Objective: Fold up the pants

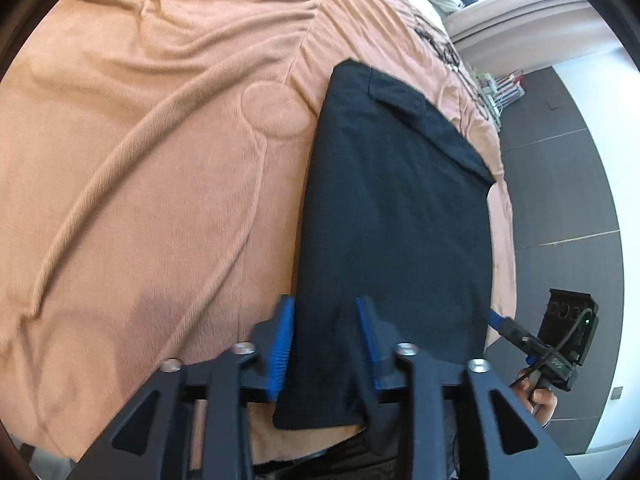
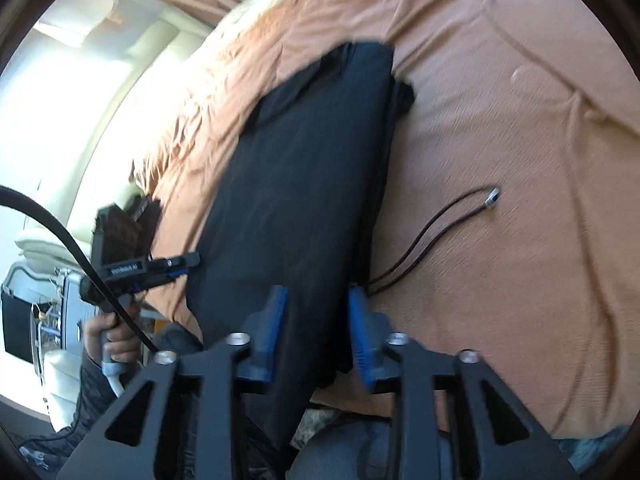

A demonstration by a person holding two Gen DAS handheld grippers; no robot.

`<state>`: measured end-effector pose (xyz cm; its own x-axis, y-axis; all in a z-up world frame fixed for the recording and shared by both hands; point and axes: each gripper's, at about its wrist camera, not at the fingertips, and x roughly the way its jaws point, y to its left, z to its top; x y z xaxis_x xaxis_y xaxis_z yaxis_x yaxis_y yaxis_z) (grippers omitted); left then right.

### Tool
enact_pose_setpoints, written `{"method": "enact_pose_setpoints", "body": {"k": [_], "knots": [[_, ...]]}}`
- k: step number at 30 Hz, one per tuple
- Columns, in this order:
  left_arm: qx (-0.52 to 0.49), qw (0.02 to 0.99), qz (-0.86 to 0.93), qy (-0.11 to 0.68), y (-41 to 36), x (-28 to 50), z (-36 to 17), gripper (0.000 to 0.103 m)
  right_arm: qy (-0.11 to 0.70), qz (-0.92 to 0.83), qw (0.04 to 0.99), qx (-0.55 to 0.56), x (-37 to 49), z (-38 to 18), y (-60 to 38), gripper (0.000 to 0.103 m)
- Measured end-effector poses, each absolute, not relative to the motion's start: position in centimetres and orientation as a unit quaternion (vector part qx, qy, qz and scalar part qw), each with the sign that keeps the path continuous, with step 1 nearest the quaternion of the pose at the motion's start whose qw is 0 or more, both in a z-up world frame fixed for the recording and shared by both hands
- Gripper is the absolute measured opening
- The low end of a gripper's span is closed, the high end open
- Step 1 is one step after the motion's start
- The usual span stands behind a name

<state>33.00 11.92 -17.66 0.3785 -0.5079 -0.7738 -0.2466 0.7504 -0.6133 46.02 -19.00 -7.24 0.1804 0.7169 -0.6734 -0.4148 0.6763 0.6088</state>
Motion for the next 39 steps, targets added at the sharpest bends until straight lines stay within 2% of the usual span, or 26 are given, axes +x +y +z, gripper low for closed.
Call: {"method": "enact_pose_setpoints", "body": {"k": [1, 2, 12, 19, 37, 39], "knots": [[-0.342, 0.759, -0.085, 0.547, 12.0, 33.3, -17.6, 0.048, 0.508, 0.375, 0.760, 0.153, 46.5, -6.8, -19.5, 0.062], [-0.341, 0.762, -0.084, 0.545, 12.2, 33.6, -17.5, 0.049, 0.502, 0.375, 0.763, 0.160, 47.1, -6.5, -19.8, 0.063], [-0.343, 0.757, -0.082, 0.550, 12.6, 36.4, -19.1, 0.049, 0.522, 0.375, 0.731, 0.231, 53.4, -10.5, -18.8, 0.063], [-0.346, 0.756, -0.084, 0.549, 13.0, 38.0, -19.6, 0.049, 0.554, 0.371, 0.707, 0.235, 55.7, -13.8, -17.2, 0.063], [-0.367, 0.751, -0.124, 0.534, 13.2, 42.4, -20.8, 0.049, 0.556, 0.400, 0.684, 0.251, 57.8, -15.1, -17.1, 0.063], [-0.367, 0.751, -0.133, 0.532, 13.1, 42.5, -20.8, 0.049, 0.554, 0.402, 0.685, 0.249, 57.6, -15.2, -17.3, 0.056]]}}
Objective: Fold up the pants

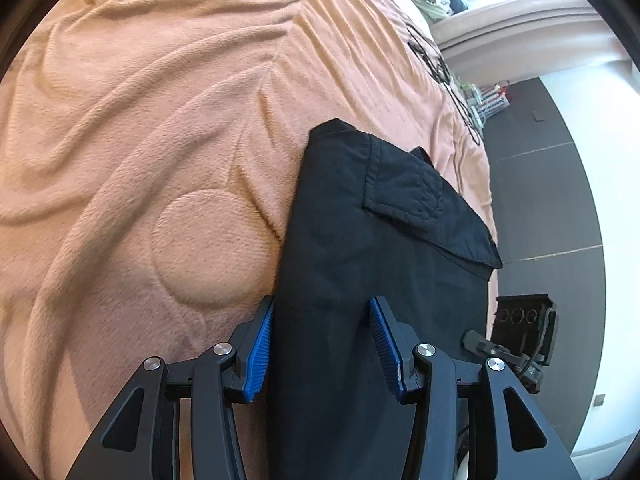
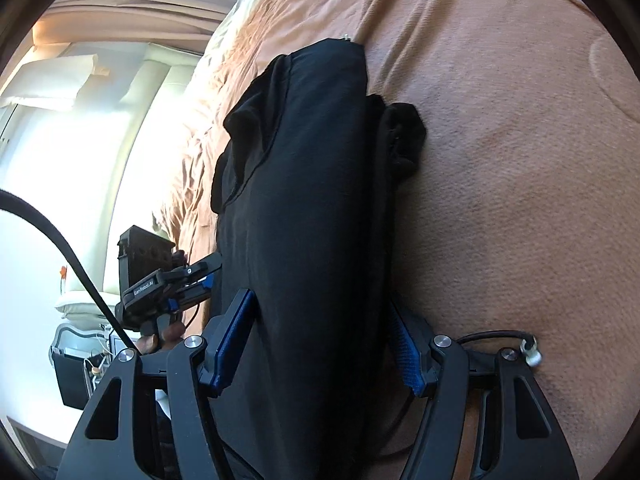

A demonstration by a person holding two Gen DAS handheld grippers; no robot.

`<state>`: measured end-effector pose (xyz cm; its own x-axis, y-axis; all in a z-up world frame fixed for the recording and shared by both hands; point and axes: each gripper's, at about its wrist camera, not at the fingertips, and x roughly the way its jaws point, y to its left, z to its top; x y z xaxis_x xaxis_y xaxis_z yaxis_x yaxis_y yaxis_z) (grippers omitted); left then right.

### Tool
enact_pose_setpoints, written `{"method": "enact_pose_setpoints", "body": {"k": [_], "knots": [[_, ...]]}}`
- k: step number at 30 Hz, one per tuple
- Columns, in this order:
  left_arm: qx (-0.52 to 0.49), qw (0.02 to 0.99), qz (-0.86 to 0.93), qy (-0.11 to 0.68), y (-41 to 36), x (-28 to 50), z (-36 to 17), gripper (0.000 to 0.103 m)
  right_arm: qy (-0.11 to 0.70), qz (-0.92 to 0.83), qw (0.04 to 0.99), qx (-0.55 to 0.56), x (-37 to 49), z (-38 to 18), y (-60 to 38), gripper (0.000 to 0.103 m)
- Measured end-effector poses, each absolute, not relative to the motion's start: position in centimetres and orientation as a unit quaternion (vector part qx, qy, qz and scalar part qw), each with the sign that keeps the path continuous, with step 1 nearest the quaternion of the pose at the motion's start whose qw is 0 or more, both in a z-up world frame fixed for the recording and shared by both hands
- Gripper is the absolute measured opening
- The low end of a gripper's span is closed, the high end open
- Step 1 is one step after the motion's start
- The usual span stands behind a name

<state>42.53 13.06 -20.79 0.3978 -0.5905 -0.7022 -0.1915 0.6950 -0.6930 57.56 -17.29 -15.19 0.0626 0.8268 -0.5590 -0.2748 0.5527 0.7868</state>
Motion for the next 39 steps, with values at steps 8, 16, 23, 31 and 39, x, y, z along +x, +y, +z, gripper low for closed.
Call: {"method": "enact_pose_setpoints", "body": {"k": [8, 16, 23, 31, 39], "knots": [[-0.356, 0.762, -0.152, 0.519, 12.8, 42.2, -19.9, 0.018, 0.535, 0.418, 0.690, 0.252, 56.8, -14.5, -17.4, 0.024], [-0.345, 0.779, -0.156, 0.500, 12.5, 41.1, -17.3, 0.010, 0.506, 0.427, 0.714, 0.227, 55.1, -12.0, -16.9, 0.022], [-0.341, 0.792, -0.154, 0.483, 12.1, 40.1, -15.0, 0.009, 0.482, 0.439, 0.727, 0.216, 53.6, -10.5, -17.3, 0.020], [-0.332, 0.811, -0.160, 0.455, 10.7, 38.7, -11.5, 0.009, 0.453, 0.450, 0.742, 0.203, 51.9, -8.7, -18.5, 0.020], [-0.325, 0.819, -0.185, 0.436, 8.0, 38.6, -8.9, 0.009, 0.426, 0.444, 0.764, 0.193, 51.0, -6.8, -20.8, 0.020]]}}
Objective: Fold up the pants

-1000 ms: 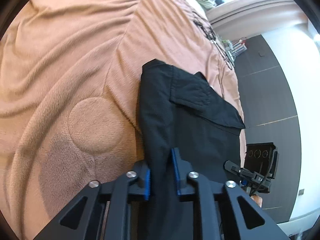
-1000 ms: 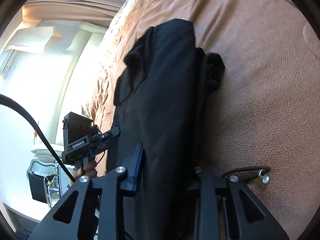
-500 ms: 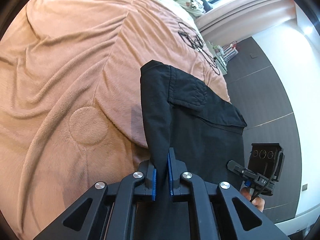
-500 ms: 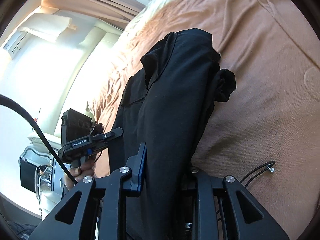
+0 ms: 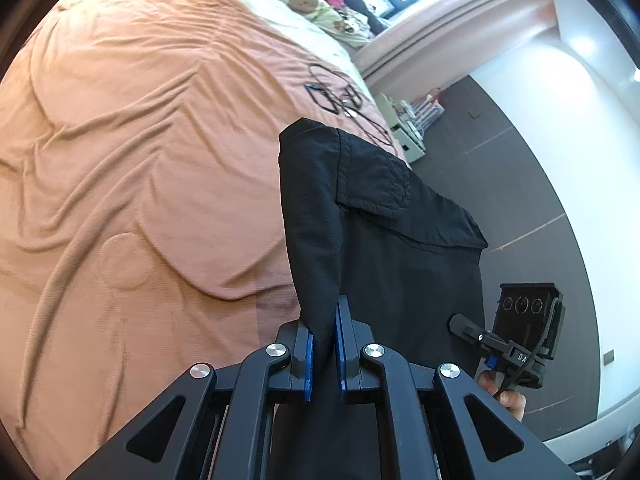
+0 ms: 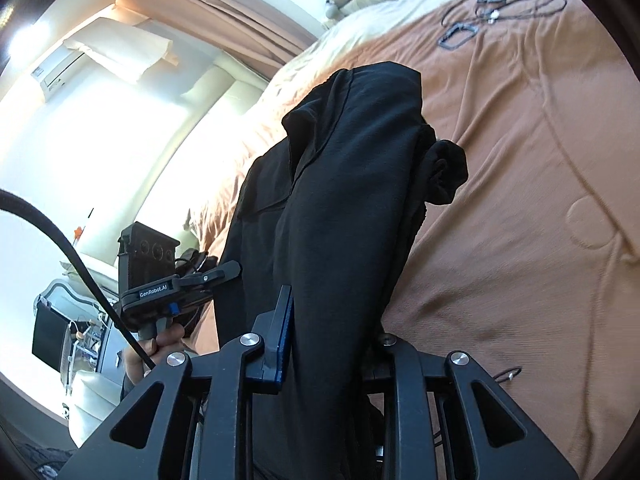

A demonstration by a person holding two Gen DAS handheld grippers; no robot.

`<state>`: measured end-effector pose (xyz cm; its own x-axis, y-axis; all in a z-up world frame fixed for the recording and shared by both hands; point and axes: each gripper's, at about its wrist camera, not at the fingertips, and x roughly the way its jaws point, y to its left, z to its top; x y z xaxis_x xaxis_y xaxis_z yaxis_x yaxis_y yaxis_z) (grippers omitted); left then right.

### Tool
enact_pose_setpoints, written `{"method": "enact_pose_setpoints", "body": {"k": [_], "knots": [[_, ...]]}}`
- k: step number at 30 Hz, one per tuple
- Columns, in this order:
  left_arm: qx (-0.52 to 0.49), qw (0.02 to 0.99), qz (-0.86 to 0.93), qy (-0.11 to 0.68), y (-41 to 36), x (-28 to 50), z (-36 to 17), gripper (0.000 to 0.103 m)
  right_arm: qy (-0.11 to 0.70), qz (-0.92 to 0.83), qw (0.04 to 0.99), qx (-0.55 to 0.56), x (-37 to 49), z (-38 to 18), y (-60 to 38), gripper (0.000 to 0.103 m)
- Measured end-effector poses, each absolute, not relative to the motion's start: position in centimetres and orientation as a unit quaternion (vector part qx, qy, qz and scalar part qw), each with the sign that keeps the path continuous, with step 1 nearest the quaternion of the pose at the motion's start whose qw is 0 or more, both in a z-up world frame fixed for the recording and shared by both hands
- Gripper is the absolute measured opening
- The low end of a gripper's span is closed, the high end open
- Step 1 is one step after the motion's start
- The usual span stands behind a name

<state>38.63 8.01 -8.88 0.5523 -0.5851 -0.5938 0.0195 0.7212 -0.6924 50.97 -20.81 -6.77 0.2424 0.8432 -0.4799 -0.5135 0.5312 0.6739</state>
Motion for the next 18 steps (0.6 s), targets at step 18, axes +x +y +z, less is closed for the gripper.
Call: {"method": "enact_pose_setpoints", "body": {"k": [18], "knots": [[-0.289, 0.822, -0.254, 0.420, -2.7, 40.5, -4.8, 0.009, 0.382, 0.407, 0.815, 0.158, 48.7, -2.7, -30.6, 0.020]]}}
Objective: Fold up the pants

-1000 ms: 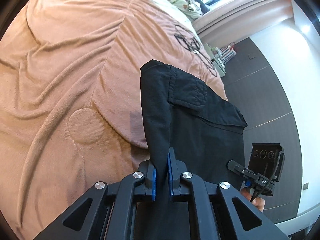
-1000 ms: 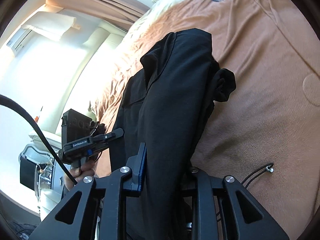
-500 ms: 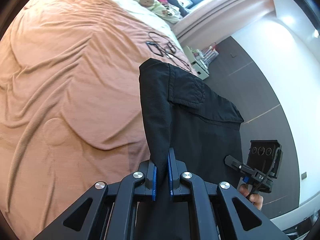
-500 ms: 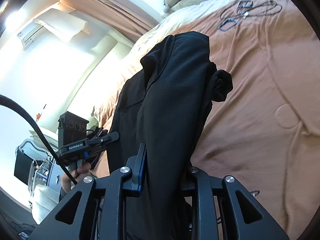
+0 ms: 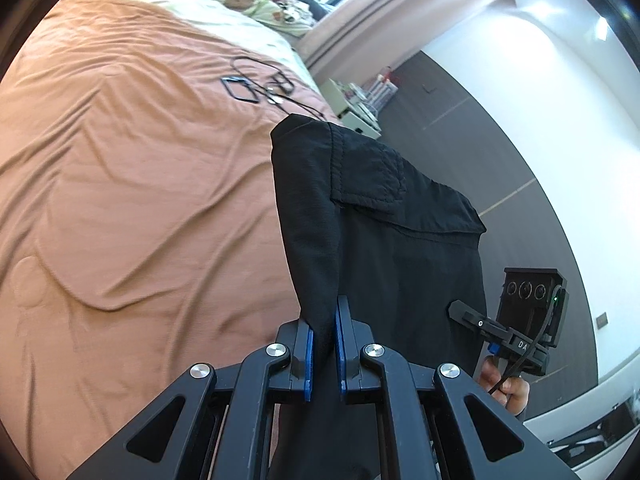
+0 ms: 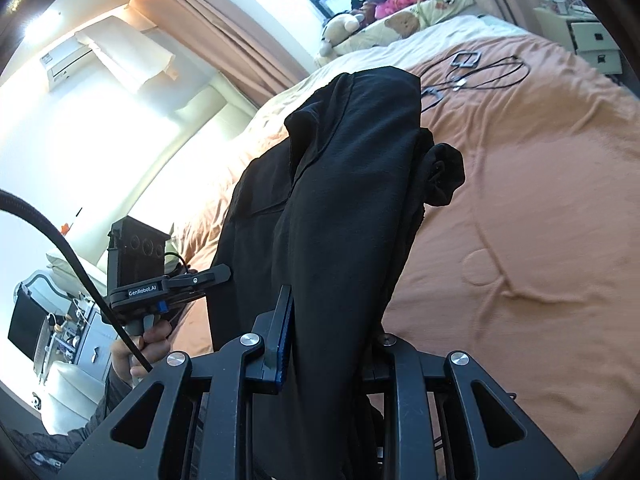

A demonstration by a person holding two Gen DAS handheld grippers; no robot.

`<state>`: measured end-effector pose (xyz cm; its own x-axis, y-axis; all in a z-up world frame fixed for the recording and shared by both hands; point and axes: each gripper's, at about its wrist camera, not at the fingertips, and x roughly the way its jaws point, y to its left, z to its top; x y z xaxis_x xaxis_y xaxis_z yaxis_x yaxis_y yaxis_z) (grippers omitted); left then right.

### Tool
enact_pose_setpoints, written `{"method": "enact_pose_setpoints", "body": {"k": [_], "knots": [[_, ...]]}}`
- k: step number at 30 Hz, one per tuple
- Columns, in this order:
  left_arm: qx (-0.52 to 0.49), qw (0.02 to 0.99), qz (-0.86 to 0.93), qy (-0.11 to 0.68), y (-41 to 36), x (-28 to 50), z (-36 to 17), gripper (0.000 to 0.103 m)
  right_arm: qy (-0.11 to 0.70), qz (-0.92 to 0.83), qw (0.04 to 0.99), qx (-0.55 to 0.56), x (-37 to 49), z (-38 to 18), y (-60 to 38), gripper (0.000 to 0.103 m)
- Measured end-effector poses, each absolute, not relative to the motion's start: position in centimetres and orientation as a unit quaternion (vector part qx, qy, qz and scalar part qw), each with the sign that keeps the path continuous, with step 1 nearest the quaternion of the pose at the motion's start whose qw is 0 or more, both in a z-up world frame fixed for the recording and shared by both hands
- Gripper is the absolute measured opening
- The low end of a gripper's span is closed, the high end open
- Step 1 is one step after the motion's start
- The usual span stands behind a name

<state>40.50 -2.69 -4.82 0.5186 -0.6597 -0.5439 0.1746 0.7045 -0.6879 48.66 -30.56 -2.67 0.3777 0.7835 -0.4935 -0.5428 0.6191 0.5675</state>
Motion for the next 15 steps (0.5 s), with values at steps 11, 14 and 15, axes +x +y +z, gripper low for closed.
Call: {"method": "enact_pose_setpoints", "body": {"k": [11, 14, 15], "knots": [[-0.274, 0.814, -0.296, 0.418, -10.3, 43.8, -3.7, 0.009, 0.365, 0.379, 0.835, 0.160, 47.7, -0.5, -37.5, 0.020], [-0.267, 0.813, -0.310, 0.416, -12.8, 44.7, -3.1, 0.009, 0.357, 0.371, 0.843, 0.154, 47.2, 0.8, -39.0, 0.020], [-0.265, 0.812, -0.315, 0.413, -13.8, 45.1, -2.8, 0.009, 0.355, 0.369, 0.846, 0.151, 47.2, 1.2, -39.5, 0.020]]}}
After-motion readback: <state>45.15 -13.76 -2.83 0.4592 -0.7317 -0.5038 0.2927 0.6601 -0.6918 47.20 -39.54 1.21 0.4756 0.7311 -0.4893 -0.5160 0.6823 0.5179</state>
